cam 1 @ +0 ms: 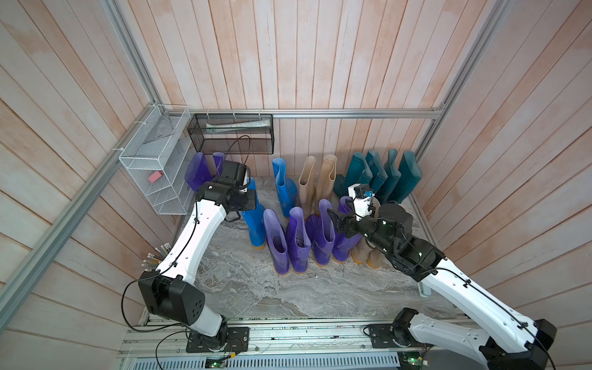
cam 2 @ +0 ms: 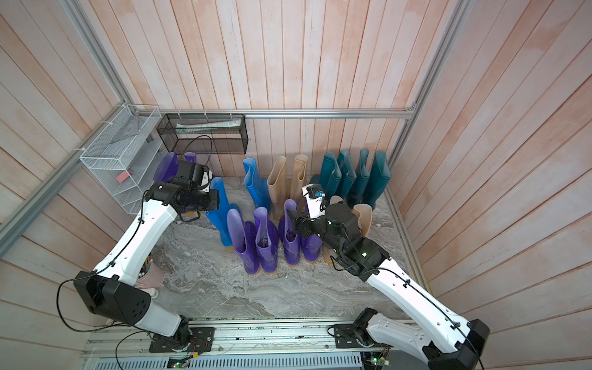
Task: Match and arrange rain boots in pairs
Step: Pair a pair of rain boots at the center of the board.
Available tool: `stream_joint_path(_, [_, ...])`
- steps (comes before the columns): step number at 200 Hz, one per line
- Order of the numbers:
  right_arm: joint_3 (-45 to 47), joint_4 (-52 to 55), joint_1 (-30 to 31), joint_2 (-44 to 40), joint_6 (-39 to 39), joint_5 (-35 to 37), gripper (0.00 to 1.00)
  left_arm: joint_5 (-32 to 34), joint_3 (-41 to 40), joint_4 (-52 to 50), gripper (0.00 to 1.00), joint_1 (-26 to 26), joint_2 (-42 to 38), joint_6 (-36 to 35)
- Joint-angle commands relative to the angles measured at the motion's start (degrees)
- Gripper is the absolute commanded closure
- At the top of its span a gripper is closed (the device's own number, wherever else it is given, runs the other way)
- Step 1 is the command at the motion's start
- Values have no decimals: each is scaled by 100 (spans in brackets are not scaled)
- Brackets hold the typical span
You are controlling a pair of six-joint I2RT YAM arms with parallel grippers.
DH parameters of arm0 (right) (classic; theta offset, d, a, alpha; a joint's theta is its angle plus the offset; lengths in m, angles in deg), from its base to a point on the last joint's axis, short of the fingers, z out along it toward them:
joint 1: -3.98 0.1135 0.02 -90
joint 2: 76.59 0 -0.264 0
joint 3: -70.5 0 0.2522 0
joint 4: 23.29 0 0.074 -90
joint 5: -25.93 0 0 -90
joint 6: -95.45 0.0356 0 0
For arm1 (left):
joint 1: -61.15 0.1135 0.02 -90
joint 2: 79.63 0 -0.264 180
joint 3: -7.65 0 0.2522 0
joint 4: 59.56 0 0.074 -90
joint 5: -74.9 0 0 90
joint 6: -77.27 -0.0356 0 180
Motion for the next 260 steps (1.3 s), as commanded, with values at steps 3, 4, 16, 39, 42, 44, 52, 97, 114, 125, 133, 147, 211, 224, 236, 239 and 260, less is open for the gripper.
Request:
stream_joint_path(3, [-88,52,-17,-106,54,202,25,624,694,765,100,-3,185,-453])
stream_joint_path(4, [-87,55,-22,-103,53,208,25,632,707,782,100,-4,200,-469])
stream_joint_path(16, [-83,49,-14,-104,54,219,25,768,830,974,100,4,377,-608])
stream_joint_path(39, [-91,95,-18,-74,19,283,25,457,852,1596,100,5,647,-1000])
stream_joint_path(42, [-87,99,-19,-59,17,295,25,428,879,1662,100,9,688,-1015])
stream_joint_path(44, [-86,101,-18,-59,14,297,25,418,901,1693,100,6,721,-1028])
stream_joint_path(52, [-97,122,-20,-51,10,333,25,398,965,1836,100,4,847,-1090])
stream_joint_path(97, [-95,147,-18,-49,73,395,25,65,1010,2874,100,98,1384,-1233])
stream_joint_path(114, [-95,180,-20,-31,104,432,25,-109,1022,3159,100,106,1518,-1232])
stream_joint_path(125, [-112,211,-18,-31,122,443,25,-82,1037,3294,100,108,1586,-1200])
stream_joint_path(133, [-116,224,-18,-32,147,450,25,-145,1036,3361,100,106,1635,-1207])
stream_joint_path(147, [-114,233,-20,-30,184,451,25,-261,1044,3425,100,109,1720,-1089])
stream_joint_path(211, [-192,270,-11,32,342,523,25,-726,1044,3602,100,135,1881,-124])
stream_joint_path(224, [-190,275,-15,41,361,536,25,-972,1078,3545,100,172,1895,106])
stream_joint_path(236, [-209,294,-12,52,370,566,25,-1210,1081,3504,90,226,1890,343])
stream_joint_path(239, [-215,296,-5,52,370,567,25,-1307,1076,3498,89,252,1885,404])
stream_joint_path(260, [-235,325,-11,39,370,610,25,-1935,1080,3468,82,470,1931,763])
